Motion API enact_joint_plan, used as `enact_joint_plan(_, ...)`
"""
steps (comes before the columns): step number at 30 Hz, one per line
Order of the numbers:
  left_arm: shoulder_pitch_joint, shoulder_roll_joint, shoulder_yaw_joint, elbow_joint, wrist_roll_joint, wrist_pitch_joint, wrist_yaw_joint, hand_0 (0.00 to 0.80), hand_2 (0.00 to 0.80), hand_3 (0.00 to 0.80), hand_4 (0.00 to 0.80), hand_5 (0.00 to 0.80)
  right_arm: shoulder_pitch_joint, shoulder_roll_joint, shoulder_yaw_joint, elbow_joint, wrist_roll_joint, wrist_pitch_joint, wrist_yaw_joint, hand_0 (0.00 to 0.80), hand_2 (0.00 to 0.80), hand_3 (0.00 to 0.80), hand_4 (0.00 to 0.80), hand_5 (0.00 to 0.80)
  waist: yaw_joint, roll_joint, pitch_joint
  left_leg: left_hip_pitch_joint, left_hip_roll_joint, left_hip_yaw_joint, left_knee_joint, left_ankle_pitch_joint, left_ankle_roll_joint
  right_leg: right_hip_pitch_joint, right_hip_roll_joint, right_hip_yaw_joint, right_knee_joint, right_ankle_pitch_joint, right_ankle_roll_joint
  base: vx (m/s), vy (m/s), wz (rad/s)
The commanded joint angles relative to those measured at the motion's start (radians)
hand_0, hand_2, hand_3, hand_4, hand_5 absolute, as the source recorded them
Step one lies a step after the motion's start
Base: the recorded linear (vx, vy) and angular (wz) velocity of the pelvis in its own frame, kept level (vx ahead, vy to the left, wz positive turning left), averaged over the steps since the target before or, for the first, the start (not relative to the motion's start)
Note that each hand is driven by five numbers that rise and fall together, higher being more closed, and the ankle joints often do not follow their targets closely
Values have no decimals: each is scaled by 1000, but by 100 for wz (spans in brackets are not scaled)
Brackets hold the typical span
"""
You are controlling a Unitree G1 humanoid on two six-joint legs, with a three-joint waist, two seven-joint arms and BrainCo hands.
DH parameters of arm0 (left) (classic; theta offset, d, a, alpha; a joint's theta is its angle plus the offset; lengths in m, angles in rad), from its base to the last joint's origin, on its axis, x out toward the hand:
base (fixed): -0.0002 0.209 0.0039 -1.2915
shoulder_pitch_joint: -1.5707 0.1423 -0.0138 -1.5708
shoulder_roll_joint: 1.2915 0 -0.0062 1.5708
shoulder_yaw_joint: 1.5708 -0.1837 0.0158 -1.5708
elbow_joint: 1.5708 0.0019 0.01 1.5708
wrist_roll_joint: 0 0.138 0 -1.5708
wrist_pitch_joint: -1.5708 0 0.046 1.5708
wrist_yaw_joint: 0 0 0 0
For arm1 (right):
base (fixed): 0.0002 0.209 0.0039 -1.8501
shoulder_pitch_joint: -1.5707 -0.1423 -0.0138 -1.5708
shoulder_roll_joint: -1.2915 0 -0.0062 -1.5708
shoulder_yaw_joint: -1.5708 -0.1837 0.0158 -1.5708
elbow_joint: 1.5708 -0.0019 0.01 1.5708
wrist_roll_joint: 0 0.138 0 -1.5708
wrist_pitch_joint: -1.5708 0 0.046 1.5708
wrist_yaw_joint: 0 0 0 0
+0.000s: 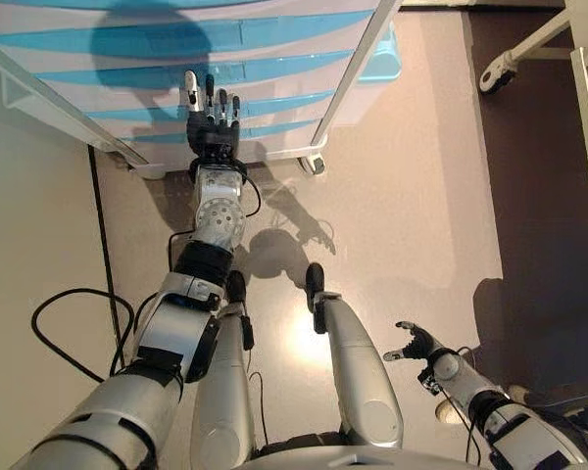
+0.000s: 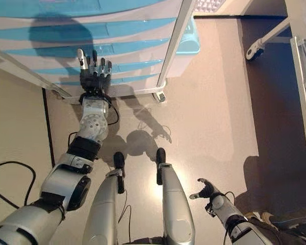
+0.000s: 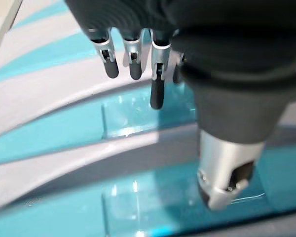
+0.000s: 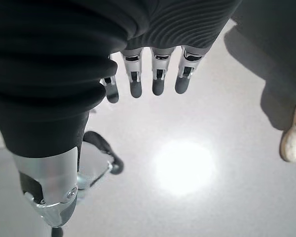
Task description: Open the drawer and pick up the medicine
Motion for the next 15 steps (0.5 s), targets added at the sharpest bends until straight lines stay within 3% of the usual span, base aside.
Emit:
enact_joint_plan(1,-253,98,-19,37,79,-42,-47,0,0,0,0,0,53,-48,37,23,25,2,1,0,0,0,0,0,-20,-3,-78,-10,-34,-16,45,-82,34,-2,-2,0,-100,116,67,40,33,-2)
enact_joint_plan(5,-335,179,-28,115,106,-37,-25,0,0,0,0,0,52,-69,48,20,23,-4,10,0,0,0,0,0,-34,-8,-84,-25,-37,-7,36,-57,37,-9,-4,3,-133,157,65,-21,31,-2)
enact_joint_plan(9,-400,243,-56,112,140,-45,-29,0,0,0,0,0,44,-89,53,18,26,-6,16,0,0,0,0,0,-43,-4,-103,-24,-36,-13,33,-85,35,-9,6,17,-150,150,77,103,30,-6)
enact_joint_plan(12,-394,254,-58,89,138,-44,-44,0,0,0,0,0,48,-89,54,21,24,-7,23,0,0,0,0,0,-43,-4,-99,-41,-36,5,41,-64,40,-22,3,19,-152,170,70,-9,35,-17)
enact_joint_plan(13,-399,253,-74,63,124,-49,-60,0,0,0,0,0,46,-91,55,22,24,-8,31,0,0,0,0,0,-40,7,-106,-30,-38,-7,42,-90,36,-17,8,28,-142,144,74,-80,23,-10)
enact_joint_plan(15,-396,250,-85,47,120,-49,-69,0,0,0,0,0,52,-94,55,23,20,-10,36,0,0,0,0,0,-41,7,-100,-41,-39,4,43,-65,38,-26,0,24,-143,165,67,-32,27,-5)
